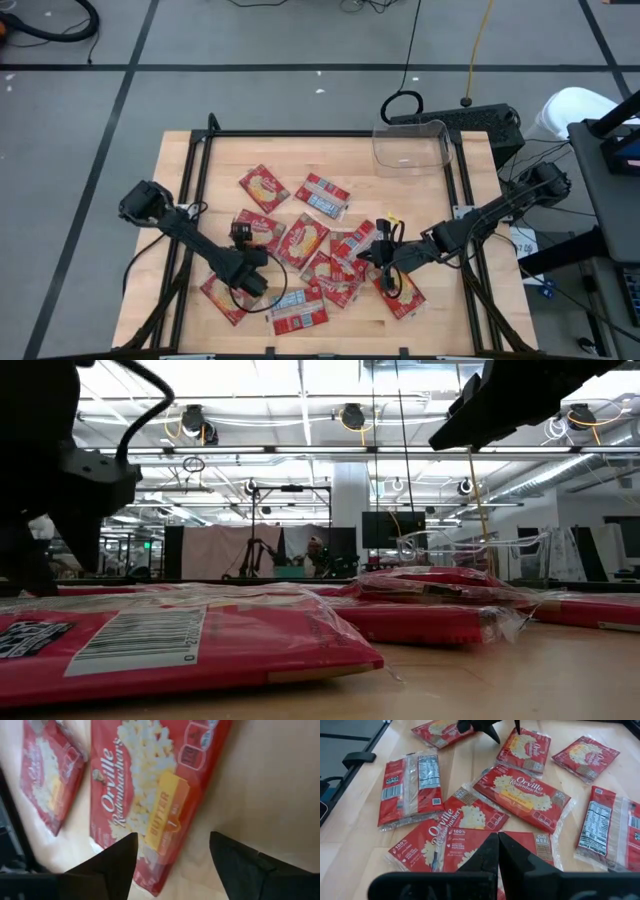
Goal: Sort popcorn bags into baskets
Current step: Put the red popcorn bag into the transparent bin
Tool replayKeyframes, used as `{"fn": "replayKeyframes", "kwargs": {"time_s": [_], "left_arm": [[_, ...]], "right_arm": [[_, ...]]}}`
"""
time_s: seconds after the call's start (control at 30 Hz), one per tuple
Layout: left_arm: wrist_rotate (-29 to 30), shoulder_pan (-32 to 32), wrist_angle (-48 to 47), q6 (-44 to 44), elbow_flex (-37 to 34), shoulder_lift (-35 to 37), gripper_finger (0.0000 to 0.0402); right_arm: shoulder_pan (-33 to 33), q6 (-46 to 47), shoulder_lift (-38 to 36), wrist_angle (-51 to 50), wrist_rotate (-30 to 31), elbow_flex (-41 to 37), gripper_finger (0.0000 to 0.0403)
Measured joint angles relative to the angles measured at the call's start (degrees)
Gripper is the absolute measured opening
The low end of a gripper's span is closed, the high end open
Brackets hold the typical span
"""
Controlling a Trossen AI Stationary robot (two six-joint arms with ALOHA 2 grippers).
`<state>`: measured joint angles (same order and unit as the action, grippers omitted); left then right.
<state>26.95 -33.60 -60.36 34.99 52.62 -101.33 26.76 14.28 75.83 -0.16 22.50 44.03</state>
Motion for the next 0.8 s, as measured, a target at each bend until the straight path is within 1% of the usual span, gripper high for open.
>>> {"fn": "replayKeyframes", "kwargs": {"time_s": [0.1, 0.17, 0.23, 0.33, 0.5, 0.53, 0.73, 0.8], "left_arm": [[0.94, 0.78, 0.31, -0.52, 0.10, -1.35, 0.0249], [1.01, 1.54, 0.70, -1.50, 0.22, -2.13, 0.0233], [1.14, 2.16, 1.62, -2.52, 0.20, -2.50, 0.0209], [1.08, 2.85, 3.50, -4.63, 0.05, -2.54, 0.0154], [2.62, 4.12, 5.02, -4.66, -0.04, -2.54, 0.0026], [2.81, 4.49, 4.92, -4.41, -0.05, -2.54, 0.0015], [3.17, 6.24, 3.28, -4.82, 0.55, -1.17, 0.0007], [3.80, 6.79, 2.38, -4.27, 1.13, 1.07, 0.0006]], "right_arm": [[0.00, -0.24, 0.00, 0.04, 0.00, 0.00, 0.0000], [-0.02, -0.44, 0.00, 0.25, 0.00, 0.00, 0.0000], [-0.02, -0.44, 0.00, 0.39, 0.00, 0.00, 0.0000], [-0.02, -0.18, 0.00, 0.41, 0.01, 0.00, 0.0000], [-0.02, 1.77, 0.00, 1.63, 0.09, 0.00, 0.0000], [-0.02, 1.67, 0.00, 2.35, 0.11, 0.00, 0.0000], [-0.15, -2.05, -0.78, 5.29, 0.34, 0.00, 0.0000], [-0.61, -2.94, -0.79, 5.45, 2.20, 0.00, 0.0000]]}}
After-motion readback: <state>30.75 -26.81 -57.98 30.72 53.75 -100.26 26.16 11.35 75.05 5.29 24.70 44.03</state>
